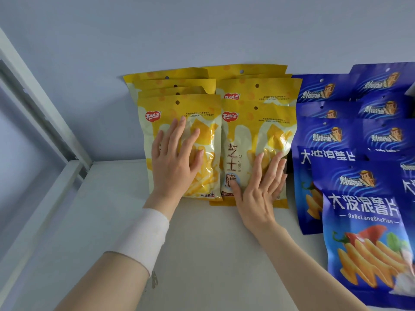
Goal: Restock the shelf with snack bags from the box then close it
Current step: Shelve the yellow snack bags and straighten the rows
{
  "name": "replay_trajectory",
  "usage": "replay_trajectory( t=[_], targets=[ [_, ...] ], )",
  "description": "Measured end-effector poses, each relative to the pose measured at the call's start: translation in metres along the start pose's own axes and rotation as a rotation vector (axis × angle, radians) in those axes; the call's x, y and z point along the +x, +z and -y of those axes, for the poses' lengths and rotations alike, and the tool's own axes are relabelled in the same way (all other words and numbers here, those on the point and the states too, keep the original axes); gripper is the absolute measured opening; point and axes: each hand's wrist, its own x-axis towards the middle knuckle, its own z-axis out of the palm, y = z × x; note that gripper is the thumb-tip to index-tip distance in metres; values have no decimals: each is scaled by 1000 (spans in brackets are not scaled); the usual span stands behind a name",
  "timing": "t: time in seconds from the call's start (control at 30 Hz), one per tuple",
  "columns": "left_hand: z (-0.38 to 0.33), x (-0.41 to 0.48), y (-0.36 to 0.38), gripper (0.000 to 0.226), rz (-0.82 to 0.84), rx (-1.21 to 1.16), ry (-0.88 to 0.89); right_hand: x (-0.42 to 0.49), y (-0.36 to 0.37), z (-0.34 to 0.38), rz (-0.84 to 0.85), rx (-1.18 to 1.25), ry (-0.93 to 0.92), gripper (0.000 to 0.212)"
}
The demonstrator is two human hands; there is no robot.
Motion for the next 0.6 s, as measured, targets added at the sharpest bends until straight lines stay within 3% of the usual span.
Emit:
replay_trajectory(
  t=[0.43,0.6],
  targets=[
    [-11,-1,-20,50,304,-33,-56,-9,-46,-8,120,-15,-2,82],
    [-33,15,-38,35,377,-57,-32,4,-90,-14,181,-105,-70,65]
  ],
)
